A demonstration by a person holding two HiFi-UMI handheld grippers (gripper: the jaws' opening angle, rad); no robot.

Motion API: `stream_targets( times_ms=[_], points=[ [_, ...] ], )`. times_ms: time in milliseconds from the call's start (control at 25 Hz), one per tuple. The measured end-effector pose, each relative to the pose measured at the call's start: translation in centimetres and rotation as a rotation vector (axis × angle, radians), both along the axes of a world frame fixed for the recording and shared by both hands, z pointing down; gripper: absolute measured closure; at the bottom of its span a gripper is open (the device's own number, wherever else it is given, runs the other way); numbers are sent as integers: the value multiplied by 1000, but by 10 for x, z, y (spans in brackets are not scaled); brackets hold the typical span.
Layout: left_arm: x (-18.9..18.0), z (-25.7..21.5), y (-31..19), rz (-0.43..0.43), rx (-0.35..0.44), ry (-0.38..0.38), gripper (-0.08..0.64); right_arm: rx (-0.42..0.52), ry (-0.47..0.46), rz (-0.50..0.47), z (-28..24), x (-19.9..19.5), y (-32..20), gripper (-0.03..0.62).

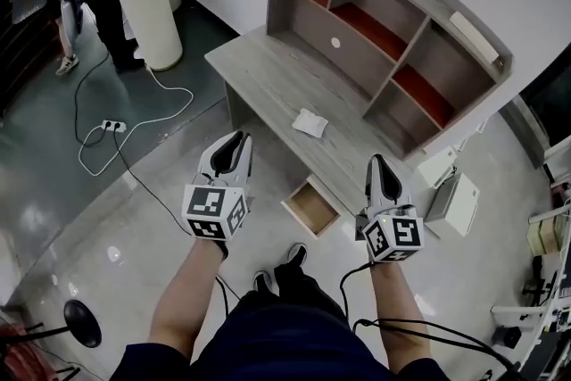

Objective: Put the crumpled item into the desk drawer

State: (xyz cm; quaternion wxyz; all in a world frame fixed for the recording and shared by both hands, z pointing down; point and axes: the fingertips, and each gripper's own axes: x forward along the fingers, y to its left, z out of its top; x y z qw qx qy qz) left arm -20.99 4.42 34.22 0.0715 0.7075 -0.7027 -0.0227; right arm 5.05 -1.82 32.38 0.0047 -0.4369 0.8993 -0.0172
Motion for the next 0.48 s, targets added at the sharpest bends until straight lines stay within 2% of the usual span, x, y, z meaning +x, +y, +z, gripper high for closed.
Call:
stream_targets(
  times_ms=[480],
  points=[
    [6,23,-85,-13,-72,-39,506,-75,-24,-70,33,-14,-84,586]
  ],
)
